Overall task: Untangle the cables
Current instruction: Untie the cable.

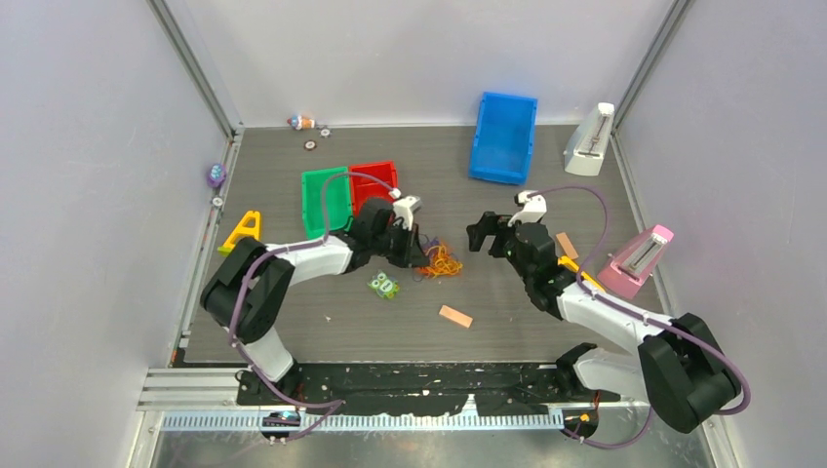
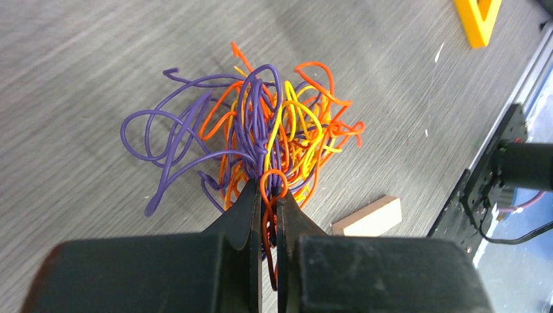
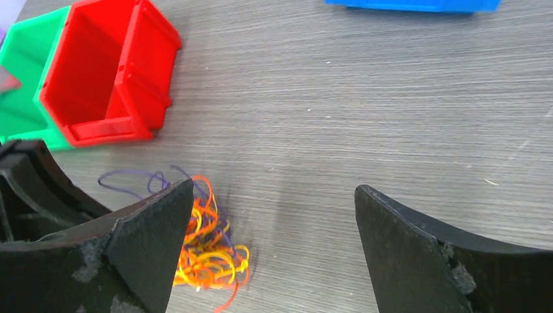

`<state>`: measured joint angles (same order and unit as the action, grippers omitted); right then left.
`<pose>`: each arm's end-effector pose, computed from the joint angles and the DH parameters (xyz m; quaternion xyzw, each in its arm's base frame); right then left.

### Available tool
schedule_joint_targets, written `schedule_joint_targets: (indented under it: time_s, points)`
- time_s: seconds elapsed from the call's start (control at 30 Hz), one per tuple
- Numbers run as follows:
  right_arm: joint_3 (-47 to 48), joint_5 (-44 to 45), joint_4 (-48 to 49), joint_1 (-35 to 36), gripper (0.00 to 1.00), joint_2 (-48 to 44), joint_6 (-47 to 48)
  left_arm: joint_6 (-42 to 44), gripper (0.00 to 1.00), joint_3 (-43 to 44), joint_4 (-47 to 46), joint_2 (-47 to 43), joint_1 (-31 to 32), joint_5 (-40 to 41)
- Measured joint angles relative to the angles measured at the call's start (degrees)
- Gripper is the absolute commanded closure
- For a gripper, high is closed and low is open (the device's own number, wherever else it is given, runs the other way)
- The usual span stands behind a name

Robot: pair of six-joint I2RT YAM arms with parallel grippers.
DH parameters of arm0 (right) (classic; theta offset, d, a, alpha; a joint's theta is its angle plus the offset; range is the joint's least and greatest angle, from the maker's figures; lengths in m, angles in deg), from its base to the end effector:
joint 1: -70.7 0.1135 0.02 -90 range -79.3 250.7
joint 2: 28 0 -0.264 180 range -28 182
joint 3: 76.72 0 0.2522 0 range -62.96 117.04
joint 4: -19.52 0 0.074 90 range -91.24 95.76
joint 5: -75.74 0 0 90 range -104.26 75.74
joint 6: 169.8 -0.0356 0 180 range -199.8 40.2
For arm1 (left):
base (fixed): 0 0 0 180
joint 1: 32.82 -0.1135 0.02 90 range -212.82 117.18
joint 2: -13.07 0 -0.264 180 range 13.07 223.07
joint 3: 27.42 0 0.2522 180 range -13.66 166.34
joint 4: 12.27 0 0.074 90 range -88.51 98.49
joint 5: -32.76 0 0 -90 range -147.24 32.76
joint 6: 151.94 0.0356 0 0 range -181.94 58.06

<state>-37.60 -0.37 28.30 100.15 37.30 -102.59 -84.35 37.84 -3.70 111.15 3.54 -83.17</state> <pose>0.2128 0.1104 0.2096 0.0250 0.8028 0.1712 0.5706 0.2715 -0.2192 0.1681 0.1995 0.8703 -0.3750 0.2492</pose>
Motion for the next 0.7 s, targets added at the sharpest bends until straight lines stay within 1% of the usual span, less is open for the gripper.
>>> schedule_joint_targets:
  time_s: [0.1,0.17,0.33,0.43,0.57,0.7]
  points:
    - [0.0,-3.8,1.2,0.0,0.06,1.1,0.2,-1.3,1.0,-3.1,-4.2,-2.5,-1.8,-0.7]
    - [0.0,-7.9,2.8,-0.1,0.08,2.9,0.3,-1.7,1.0,-4.6,-6.9,-4.3,-2.3,-0.9]
    - [0.0,-18.9,6.0,-0.1,0.08,7.5,0.3,-3.3,1.0,-10.1,-15.3,-10.0,-2.4,-1.1]
    - [-0.1,-24.4,8.7,-0.1,0.08,8.1,0.4,-4.5,1.0,-13.5,-19.5,-13.3,-3.1,-1.1]
    - [-0.6,-30.9,14.7,-0.1,0.1,8.1,0.3,-6.1,1.0,-15.3,-23.4,-14.4,-4.9,-1.1]
    - [-1.0,-34.8,18.2,-0.1,0.1,8.9,0.0,-8.1,1.0,-16.6,-28.0,-14.4,-5.7,-2.2]
